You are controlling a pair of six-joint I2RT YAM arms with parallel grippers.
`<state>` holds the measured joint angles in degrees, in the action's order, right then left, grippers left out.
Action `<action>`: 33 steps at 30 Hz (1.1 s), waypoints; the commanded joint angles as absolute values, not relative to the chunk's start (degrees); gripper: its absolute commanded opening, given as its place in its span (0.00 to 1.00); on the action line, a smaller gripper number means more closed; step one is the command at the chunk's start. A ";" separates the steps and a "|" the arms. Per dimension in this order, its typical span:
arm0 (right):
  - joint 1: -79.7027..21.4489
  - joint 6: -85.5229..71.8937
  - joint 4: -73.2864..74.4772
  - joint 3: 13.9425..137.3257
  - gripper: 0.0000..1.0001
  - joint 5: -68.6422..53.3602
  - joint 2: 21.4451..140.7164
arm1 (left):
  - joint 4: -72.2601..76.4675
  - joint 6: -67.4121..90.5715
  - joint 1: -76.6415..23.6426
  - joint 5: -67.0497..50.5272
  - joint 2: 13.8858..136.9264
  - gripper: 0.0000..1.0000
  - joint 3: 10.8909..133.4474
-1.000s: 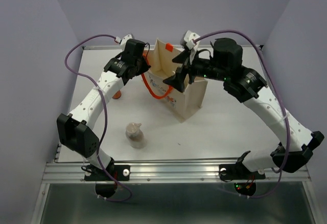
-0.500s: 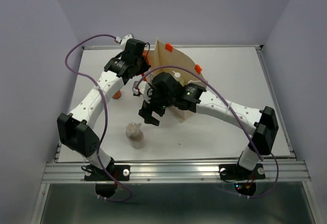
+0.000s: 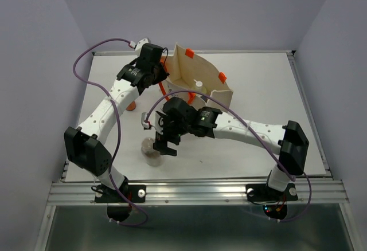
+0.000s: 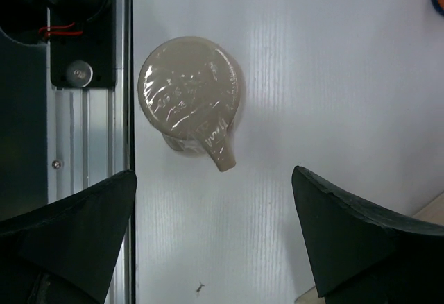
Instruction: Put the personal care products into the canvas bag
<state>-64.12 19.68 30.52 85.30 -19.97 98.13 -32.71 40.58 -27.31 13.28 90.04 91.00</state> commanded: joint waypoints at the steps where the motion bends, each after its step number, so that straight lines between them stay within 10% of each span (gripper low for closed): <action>1: -64.86 18.20 22.33 84.64 1.00 -19.43 99.40 | -32.61 40.34 -27.60 14.24 88.33 0.00 92.81; 26: -71.10 11.69 10.46 84.20 0.98 -7.39 110.04 | -32.34 40.34 -27.60 13.45 88.07 0.00 92.02; 33: -71.10 9.50 9.59 84.03 0.65 -6.33 111.00 | -32.26 40.25 -27.60 13.97 87.54 0.00 91.93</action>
